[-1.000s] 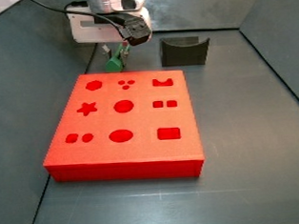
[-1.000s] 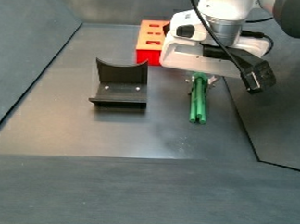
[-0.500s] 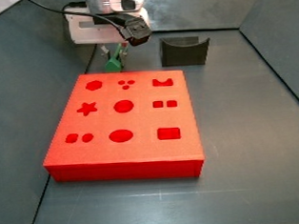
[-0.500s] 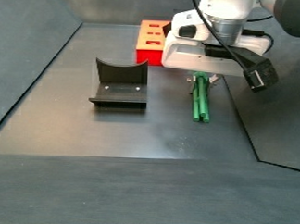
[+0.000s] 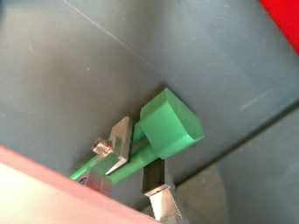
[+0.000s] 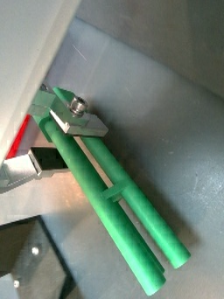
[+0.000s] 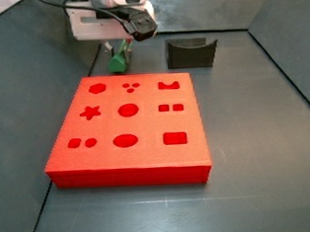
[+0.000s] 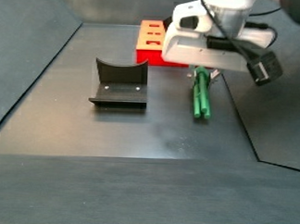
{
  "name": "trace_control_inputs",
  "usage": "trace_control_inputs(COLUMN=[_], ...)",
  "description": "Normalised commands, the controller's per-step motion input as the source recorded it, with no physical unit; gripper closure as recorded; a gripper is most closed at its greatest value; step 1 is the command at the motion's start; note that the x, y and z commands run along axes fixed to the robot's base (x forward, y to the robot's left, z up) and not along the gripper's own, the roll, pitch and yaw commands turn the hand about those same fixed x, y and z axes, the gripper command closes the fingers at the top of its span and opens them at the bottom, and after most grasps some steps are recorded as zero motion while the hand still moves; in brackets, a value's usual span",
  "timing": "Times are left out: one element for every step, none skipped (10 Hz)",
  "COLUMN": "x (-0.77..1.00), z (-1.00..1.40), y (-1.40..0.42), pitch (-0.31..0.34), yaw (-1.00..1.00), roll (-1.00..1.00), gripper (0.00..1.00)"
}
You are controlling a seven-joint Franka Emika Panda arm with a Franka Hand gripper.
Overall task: Pick up the 3 prong object. Move up. Place the 3 prong object on the fixture. Regrasp the 3 prong object. Move to above the board. Insert the 3 prong object.
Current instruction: Move up, then place the 3 prong object on the fixture.
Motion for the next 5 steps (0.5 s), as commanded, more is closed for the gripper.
trace_control_inputs(x=[-0.04, -0.03, -0.02, -0.02, 0.00], z=[0.59, 0.48, 0.40, 0.22, 1.00], y=[-0.02, -0.01, -0.01, -0.01, 0.00], pitch=[0.054, 0.057, 0.062, 0.052, 0.000], yaw=[0.02, 0.02, 0.02, 0.01, 0.00], roll=[-0.05, -0.07, -0.09, -0.13, 0.00], gripper=[1.00, 1.00, 1.00, 1.00, 1.00])
